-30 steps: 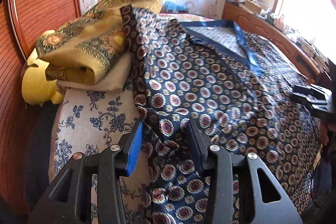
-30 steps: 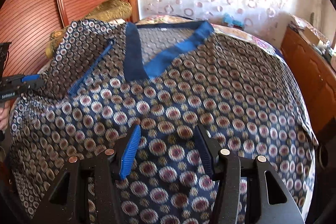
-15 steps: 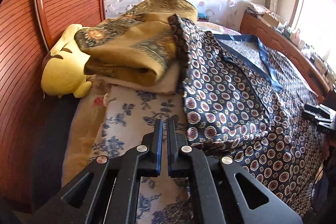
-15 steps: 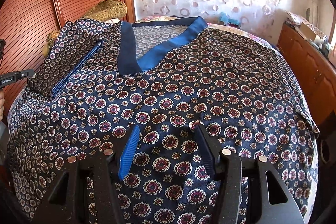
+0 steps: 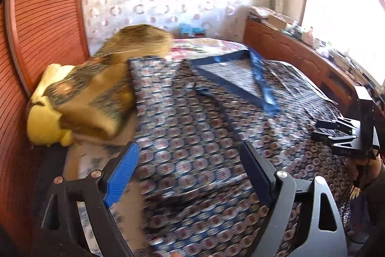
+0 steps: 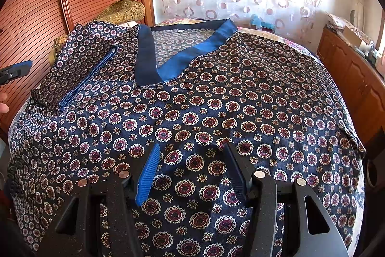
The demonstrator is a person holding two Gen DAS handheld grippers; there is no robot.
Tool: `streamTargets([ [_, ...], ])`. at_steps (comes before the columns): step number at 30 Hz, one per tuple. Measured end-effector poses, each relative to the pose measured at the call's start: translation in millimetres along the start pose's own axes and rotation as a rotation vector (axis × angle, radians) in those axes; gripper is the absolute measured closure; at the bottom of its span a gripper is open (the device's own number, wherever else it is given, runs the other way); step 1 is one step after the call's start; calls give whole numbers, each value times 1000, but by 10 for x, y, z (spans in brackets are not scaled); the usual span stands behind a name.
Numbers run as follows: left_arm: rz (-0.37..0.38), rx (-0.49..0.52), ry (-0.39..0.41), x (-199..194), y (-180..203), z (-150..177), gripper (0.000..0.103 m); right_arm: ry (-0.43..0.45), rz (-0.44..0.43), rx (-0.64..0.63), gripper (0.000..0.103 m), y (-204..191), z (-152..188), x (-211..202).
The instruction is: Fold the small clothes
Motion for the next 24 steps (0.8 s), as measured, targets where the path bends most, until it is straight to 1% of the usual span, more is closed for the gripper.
streamTargets([
  [3,42,47,-20,159,318,-55,17,3,-8,9,46,14,0,-5],
  [8,71,88,-34,382,666,-128,17,24,-35,48,46,110,-10,-72],
  [10,78,98,-40,477,808,-157,17,37,-21,53,46,201,2,-133],
  [15,94,126,-61,713,1135,-212,17,62,35,94,46,610,41,-329],
  [19,110,141,-86,869,1347,-248,17,85,95,139,46,1055,56,-504],
  [21,113,157,-101,931,1457,-257,17,85,121,160,46,1241,74,-560],
  [24,126,187,-127,1028,1638,-251,17,79,153,219,46,1634,120,-621],
])
Point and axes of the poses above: each gripper's, at about its wrist camera, not at the fingertips, and x roughly the way its jaws point, y to its right, z to its underside, the point moved 8 cm from there along x, roughly the way its jaws point, and after that the axes turned 2 degrees about -z, right-handed, at the moved point
